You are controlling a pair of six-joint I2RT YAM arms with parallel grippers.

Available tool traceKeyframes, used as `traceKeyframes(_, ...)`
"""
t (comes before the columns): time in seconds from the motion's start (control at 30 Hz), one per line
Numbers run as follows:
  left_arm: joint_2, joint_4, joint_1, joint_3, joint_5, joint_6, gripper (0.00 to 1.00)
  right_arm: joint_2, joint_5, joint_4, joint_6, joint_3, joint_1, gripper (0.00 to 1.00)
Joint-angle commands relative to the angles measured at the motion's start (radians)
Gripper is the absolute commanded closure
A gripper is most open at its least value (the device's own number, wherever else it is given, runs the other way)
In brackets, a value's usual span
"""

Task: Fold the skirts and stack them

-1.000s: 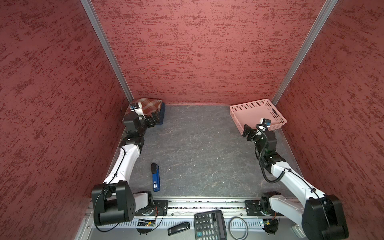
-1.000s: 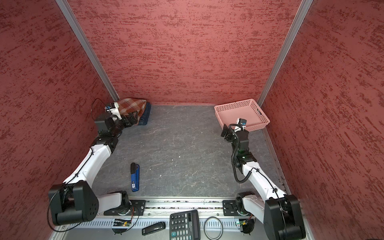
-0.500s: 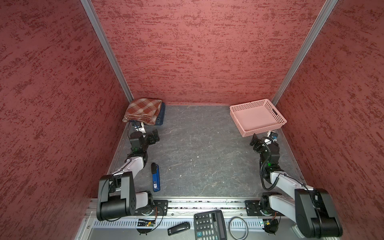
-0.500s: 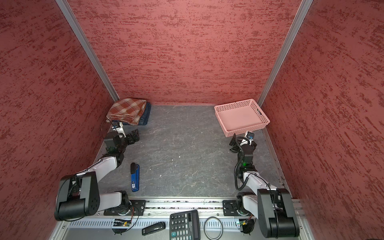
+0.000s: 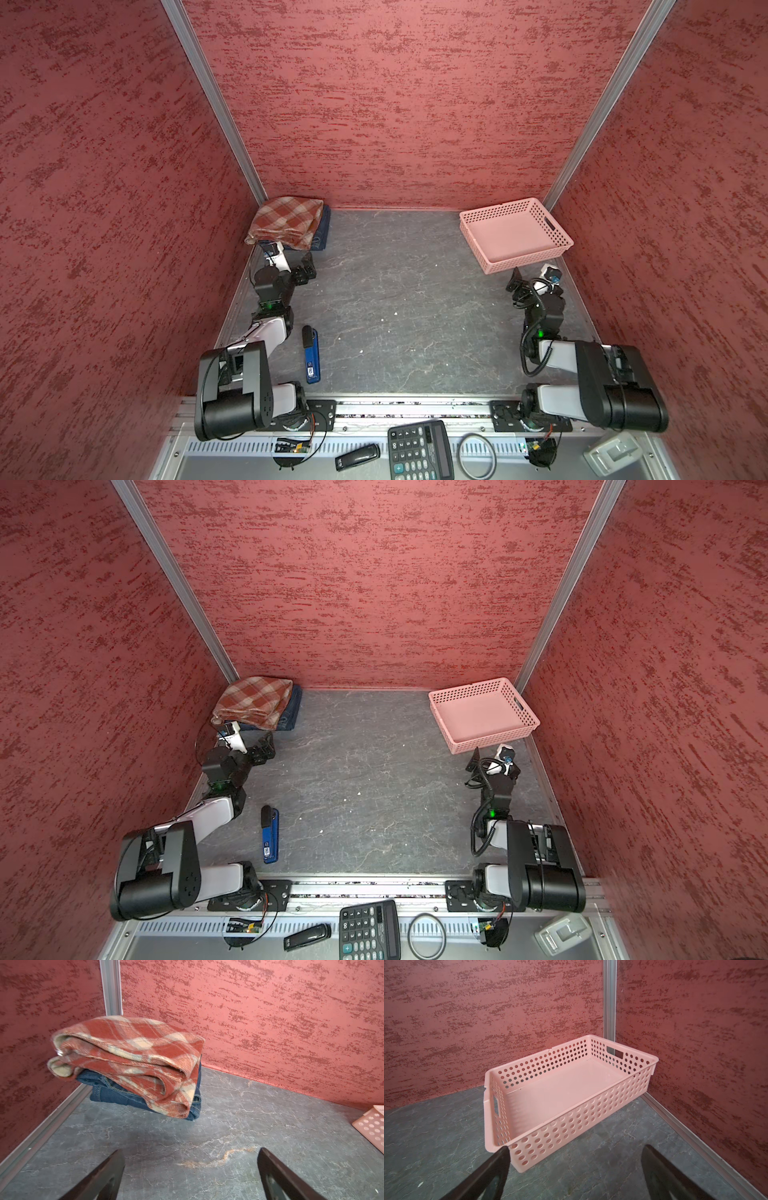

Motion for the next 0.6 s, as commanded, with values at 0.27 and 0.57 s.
traceKeyframes(0.27,0.087,0.195,0.074,-0.008,0.039,-0.011,0.0,0.175,-0.07,0.22,-0.013,0.008,-0.005,0.01)
traceKeyframes(0.57,0.251,0.29,-0.039,0.036,-0.013,0.082,0.01,0.174,-0.065,0.201,-0.016,0.02,-0.004,0.01)
